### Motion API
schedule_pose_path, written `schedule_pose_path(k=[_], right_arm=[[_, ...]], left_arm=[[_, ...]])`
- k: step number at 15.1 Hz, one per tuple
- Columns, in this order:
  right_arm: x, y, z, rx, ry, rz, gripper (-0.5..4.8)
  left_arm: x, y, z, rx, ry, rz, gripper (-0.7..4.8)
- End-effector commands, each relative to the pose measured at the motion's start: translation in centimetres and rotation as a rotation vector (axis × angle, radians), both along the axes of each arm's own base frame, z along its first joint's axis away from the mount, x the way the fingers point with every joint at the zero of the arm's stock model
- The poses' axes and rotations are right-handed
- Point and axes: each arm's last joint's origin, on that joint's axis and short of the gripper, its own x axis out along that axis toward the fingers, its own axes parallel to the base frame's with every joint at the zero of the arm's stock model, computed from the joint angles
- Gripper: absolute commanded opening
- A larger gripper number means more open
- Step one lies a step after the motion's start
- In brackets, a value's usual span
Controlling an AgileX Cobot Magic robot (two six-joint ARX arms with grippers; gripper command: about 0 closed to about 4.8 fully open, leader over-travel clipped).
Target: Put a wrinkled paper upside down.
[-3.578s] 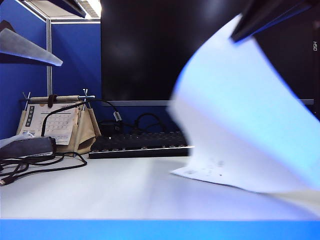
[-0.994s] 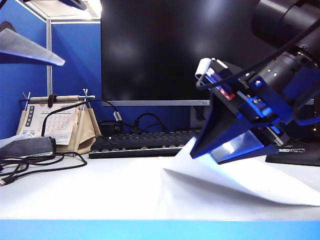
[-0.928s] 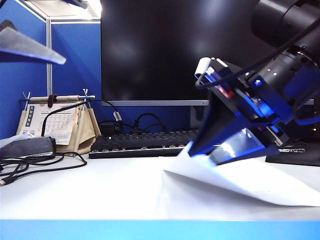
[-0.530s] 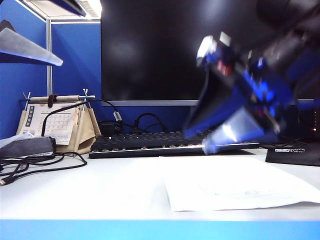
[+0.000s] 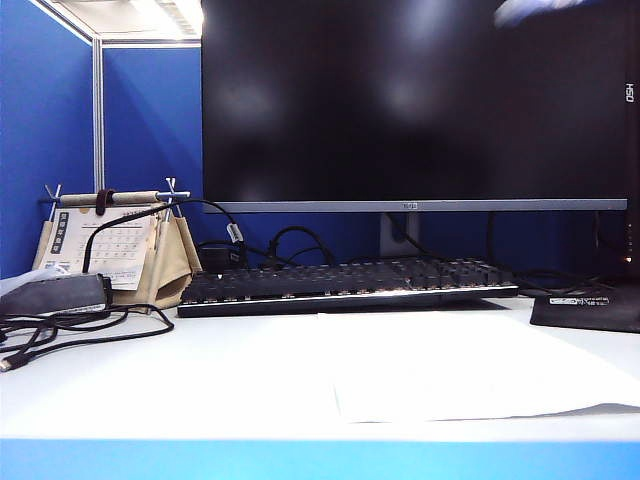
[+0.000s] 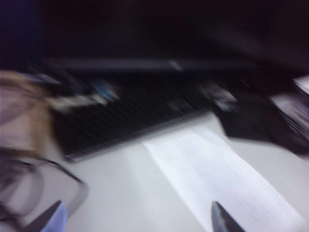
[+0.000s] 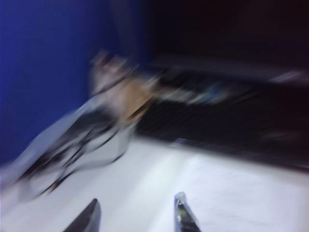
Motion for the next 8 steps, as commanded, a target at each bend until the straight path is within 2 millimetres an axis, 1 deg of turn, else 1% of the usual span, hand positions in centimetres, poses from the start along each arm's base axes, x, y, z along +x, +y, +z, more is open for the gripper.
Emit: schedule_pose_path(k=[1, 2, 3, 5, 7, 8], right_arm=[[-2.8, -2.5, -0.9, -0.023, -0.017, -0.222, 1.98], [-3.4, -3.0, -1.7, -0.037, -0.006, -0.257, 1.98], [-4.1, -3.7, -3.1, -0.060, 0.007, -0.324, 1.96], [-4.9, -4.4, -5.5, -0.060, -0.005, -0.395, 1.68], [-5.2, -4.7, -7.6, -0.050, -0.021, -0.431, 1.67], [-5.2, -4.8, -9.2, -0.055, -0.017, -0.438, 1.67]], left_arm=[[-0.3, 0.4, -3.1, 0.000, 0.054, 0.077, 3.95], [0.0, 0.4, -4.2, 0.003, 0.085, 0.122, 3.95], [0.3, 0.4, -5.7, -0.002, 0.135, 0.197, 3.95], [0.8, 0.5, -8.2, -0.004, 0.192, 0.302, 3.95], [1.0, 0.4, -9.8, 0.006, 0.207, 0.301, 3.95], [1.1, 0.3, -10.7, 0.010, 0.215, 0.302, 3.95]])
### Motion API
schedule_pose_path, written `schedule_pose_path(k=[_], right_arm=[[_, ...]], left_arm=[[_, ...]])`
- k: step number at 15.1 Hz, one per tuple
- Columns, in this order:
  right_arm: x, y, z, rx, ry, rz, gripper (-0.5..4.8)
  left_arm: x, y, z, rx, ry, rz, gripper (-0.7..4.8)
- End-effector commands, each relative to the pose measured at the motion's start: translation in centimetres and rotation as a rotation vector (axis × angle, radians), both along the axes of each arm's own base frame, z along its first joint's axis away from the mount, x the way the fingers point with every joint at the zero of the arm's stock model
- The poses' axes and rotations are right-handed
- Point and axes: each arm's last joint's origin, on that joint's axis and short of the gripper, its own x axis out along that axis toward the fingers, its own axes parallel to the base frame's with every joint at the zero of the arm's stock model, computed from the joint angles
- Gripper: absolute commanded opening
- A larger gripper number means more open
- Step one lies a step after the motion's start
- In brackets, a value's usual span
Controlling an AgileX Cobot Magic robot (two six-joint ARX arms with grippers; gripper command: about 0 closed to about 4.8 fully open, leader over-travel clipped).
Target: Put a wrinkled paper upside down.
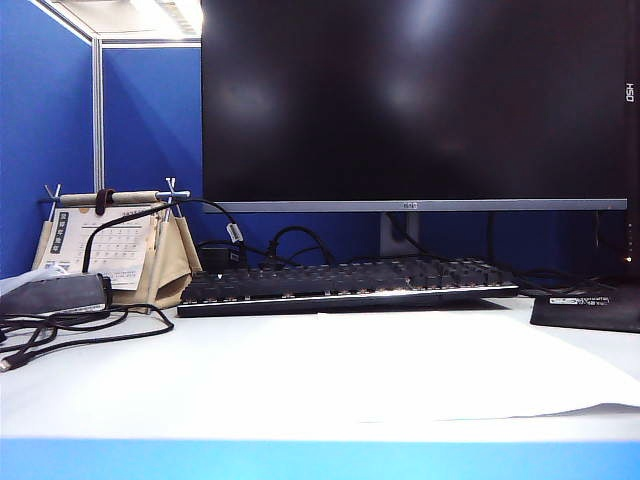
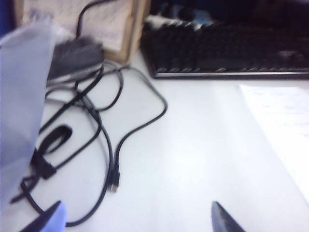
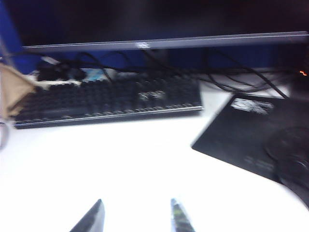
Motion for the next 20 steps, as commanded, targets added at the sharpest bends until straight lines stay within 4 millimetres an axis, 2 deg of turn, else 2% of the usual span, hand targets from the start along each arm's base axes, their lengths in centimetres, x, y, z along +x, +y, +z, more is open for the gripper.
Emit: schedule_pose_path(k=[1, 4, 6, 9, 12, 14, 15, 16, 17, 18, 19, 20], right_arm=[[0.0, -0.1, -3.4, -0.001, -0.012, -0.032, 1.67], [0.4, 0.2, -5.3, -0.032, 0.035, -0.031, 1.68], [0.5, 0.2, -5.8, -0.044, 0.049, -0.042, 1.68], [0.7, 0.3, -7.4, -0.077, 0.091, -0.065, 1.67], [0.8, 0.3, -7.6, -0.075, 0.092, -0.070, 1.67], [0.8, 0.3, -7.6, -0.076, 0.094, -0.069, 1.66], [0.8, 0.3, -7.6, -0.076, 0.095, -0.068, 1.43], [0.8, 0.3, -7.6, -0.076, 0.095, -0.065, 0.51], [0.8, 0.3, -7.6, -0.076, 0.095, -0.064, -0.06], [0.8, 0.3, -7.6, -0.076, 0.095, -0.064, -0.06], [0.8, 0.3, -7.6, -0.075, 0.096, -0.058, -0.06], [0.8, 0.3, -7.6, -0.073, 0.098, -0.048, -0.06]], left_arm=[[0.3, -0.2, -1.7, -0.014, -0.014, 0.006, 3.95], [0.4, -0.2, -2.7, -0.011, 0.001, 0.008, 3.95], [0.4, -0.2, -3.3, -0.007, 0.008, 0.012, 3.95], [0.4, -0.2, -5.7, 0.012, 0.045, 0.012, 3.95], [0.2, -0.1, -7.2, 0.032, 0.083, 0.012, 3.95], [0.3, -0.1, -7.0, 0.021, 0.062, 0.012, 3.94], [0.3, -0.1, -6.9, 0.017, 0.053, 0.012, 3.94], [0.3, -0.1, -7.0, 0.017, 0.055, 0.012, 3.94], [0.3, -0.1, -7.0, 0.019, 0.059, 0.011, 3.92], [0.3, -0.1, -7.0, 0.022, 0.063, 0.012, 3.56], [0.3, -0.1, -7.1, 0.025, 0.069, 0.012, 2.36], [0.2, -0.1, -7.2, 0.030, 0.079, 0.011, 0.13]])
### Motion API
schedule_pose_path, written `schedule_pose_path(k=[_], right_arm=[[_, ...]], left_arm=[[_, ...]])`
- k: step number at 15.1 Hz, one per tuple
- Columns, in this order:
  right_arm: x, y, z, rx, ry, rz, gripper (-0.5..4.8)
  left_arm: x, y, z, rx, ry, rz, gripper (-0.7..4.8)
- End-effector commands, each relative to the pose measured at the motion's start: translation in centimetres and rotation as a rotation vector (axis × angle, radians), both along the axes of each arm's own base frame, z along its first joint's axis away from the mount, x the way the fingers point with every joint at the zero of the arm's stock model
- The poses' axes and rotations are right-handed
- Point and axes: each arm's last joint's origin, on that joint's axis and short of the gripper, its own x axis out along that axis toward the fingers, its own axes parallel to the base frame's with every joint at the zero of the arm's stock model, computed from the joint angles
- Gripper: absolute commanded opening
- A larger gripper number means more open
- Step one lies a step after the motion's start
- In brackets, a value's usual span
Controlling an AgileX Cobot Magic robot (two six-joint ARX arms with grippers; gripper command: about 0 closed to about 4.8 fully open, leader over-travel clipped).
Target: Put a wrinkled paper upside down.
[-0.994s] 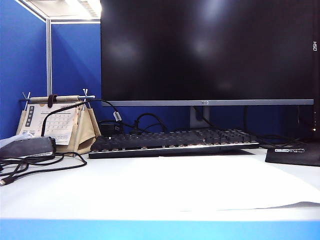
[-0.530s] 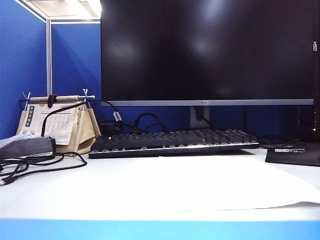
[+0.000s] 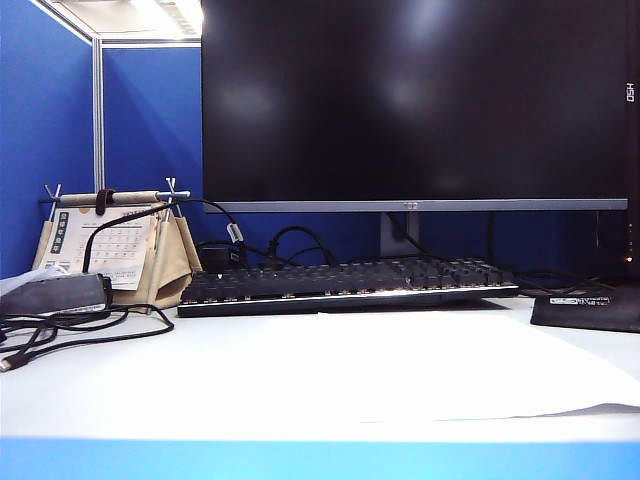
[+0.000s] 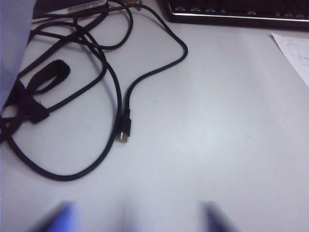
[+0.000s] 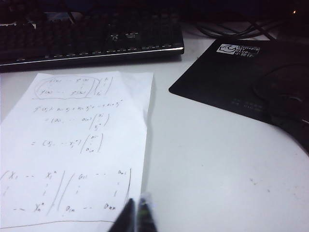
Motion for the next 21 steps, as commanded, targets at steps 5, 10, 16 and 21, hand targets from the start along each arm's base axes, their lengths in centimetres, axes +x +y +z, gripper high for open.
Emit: schedule_pose_path(k=[5, 10, 16, 21], right_arm=[[0.00, 0.07, -0.17, 0.002, 0.005, 0.019, -0.06], [0.00, 0.07, -0.15, 0.002, 0.005, 0.018, -0.06], [0.00, 0.07, -0.15, 0.002, 0.005, 0.018, -0.06], [0.00, 0.07, -0.15, 0.002, 0.005, 0.018, -0.06]], left_arm=[[-0.06, 0.05, -0.24, 0.007, 0.017, 0.005, -0.05], [-0.07, 0.03, -0.25, 0.005, 0.018, 0.000, -0.05], [-0.07, 0.04, -0.25, 0.006, 0.018, 0.001, -0.05], [-0.07, 0.04, -0.24, 0.006, 0.018, 0.001, -0.05]])
